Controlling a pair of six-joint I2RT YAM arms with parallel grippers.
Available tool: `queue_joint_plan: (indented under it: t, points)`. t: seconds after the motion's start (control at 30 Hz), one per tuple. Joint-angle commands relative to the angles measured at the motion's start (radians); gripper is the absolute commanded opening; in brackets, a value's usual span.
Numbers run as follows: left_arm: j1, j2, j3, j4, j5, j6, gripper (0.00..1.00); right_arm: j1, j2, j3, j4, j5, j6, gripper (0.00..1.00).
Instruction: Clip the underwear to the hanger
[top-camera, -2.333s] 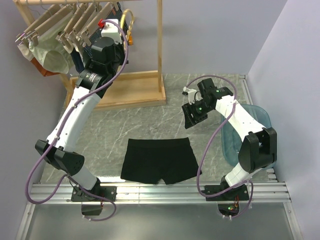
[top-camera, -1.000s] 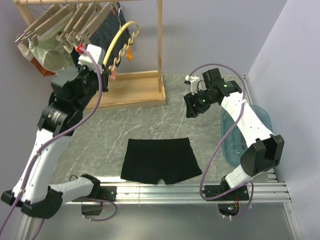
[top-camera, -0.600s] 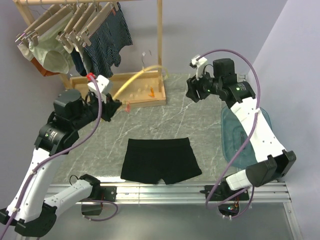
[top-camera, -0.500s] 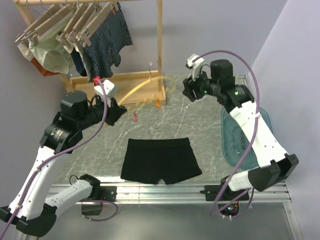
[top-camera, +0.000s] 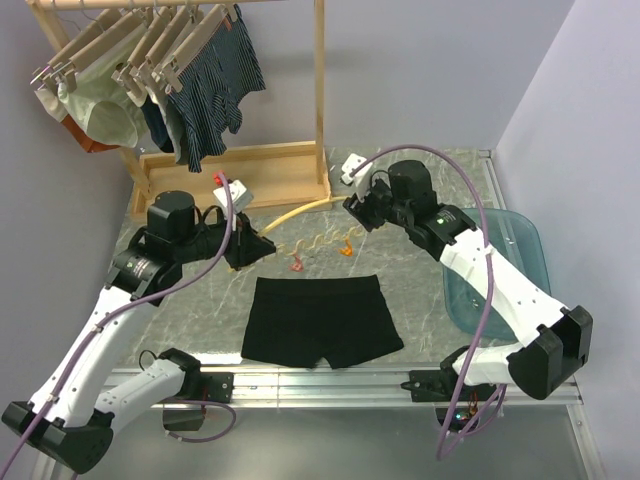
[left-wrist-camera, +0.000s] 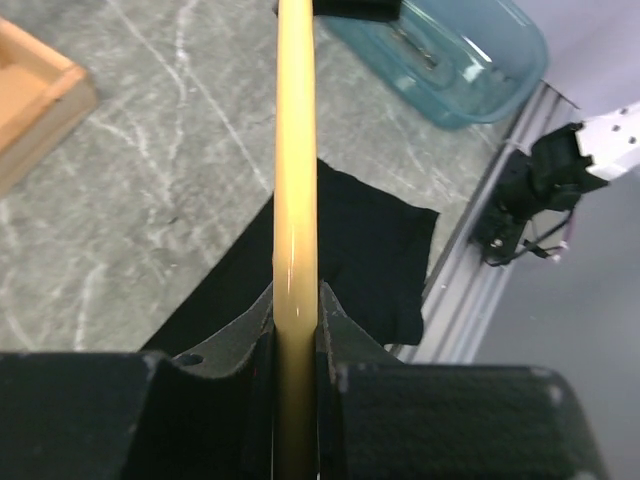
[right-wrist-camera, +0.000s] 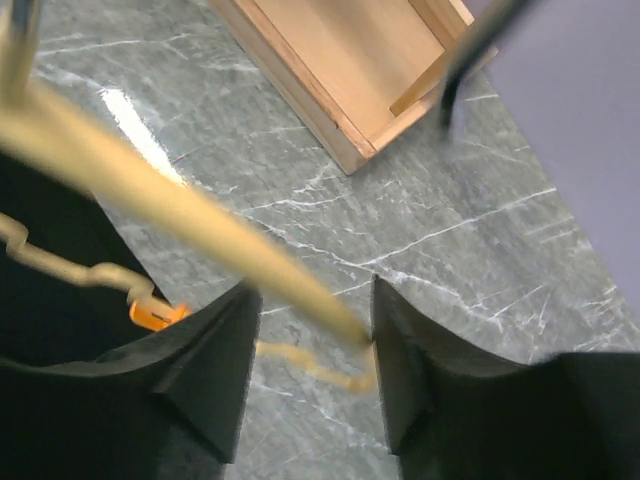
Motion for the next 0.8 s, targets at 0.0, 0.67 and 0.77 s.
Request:
queue_joint_plan:
  t: [0.0, 0.67, 0.77]
  points:
    - [0.000, 0.000, -0.010, 0.149, 0.123, -0.045, 0.00, 0.014, -0.025, -0.002, 0.113, 0.013, -0.024, 0.53]
    - [0.078, 0.136, -0.217, 0.224, 0.015, 0.022, 0.00, 0.060, 0.134, -0.075, 0.013, 0.044, -0.010, 0.00]
    - [0.121, 0.176, -0.228, 0.226, 0.033, 0.039, 0.00, 0.063, 0.194, -0.052, 0.023, 0.053, -0.014, 0.00]
